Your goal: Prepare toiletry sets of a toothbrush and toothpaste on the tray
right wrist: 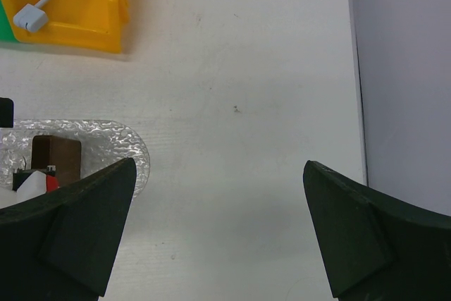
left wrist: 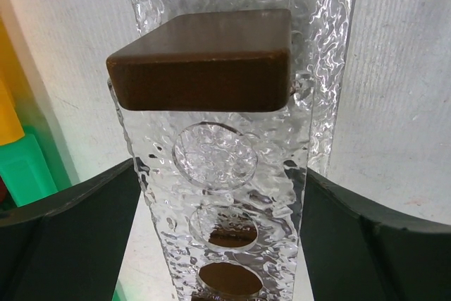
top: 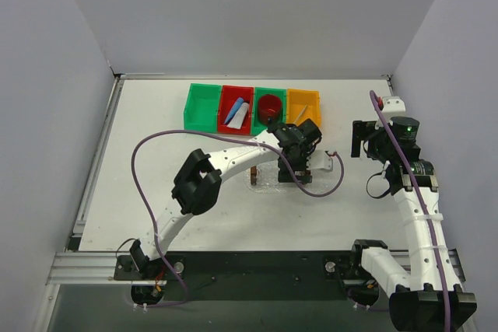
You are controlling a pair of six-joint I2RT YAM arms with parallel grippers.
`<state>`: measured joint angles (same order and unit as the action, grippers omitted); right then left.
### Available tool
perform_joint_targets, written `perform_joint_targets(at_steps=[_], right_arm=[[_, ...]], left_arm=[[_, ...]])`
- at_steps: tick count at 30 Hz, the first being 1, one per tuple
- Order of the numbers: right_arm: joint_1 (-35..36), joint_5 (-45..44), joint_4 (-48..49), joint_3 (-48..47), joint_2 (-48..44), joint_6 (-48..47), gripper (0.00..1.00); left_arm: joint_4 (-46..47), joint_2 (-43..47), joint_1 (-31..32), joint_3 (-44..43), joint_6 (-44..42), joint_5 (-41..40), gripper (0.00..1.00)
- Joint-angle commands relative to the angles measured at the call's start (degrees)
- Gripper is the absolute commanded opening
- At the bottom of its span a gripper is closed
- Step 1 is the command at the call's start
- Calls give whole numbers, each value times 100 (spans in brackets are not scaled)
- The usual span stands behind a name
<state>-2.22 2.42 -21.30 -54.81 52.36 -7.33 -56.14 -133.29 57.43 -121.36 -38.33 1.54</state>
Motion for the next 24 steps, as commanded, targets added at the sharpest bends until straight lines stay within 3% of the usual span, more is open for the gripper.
perform_joint_targets(at_steps=[1, 18, 24], right_arm=[[-24, 49, -15, -100, 46, 65, 100], [-24, 66, -15, -100, 81, 48, 100], [-24, 75, -23, -100, 125, 48, 100]], left_arm=[[525, 611, 5, 121, 1, 39, 95], [402, 980, -12, 341, 264, 364, 95], [841, 1788, -83, 1130, 616, 558, 96]])
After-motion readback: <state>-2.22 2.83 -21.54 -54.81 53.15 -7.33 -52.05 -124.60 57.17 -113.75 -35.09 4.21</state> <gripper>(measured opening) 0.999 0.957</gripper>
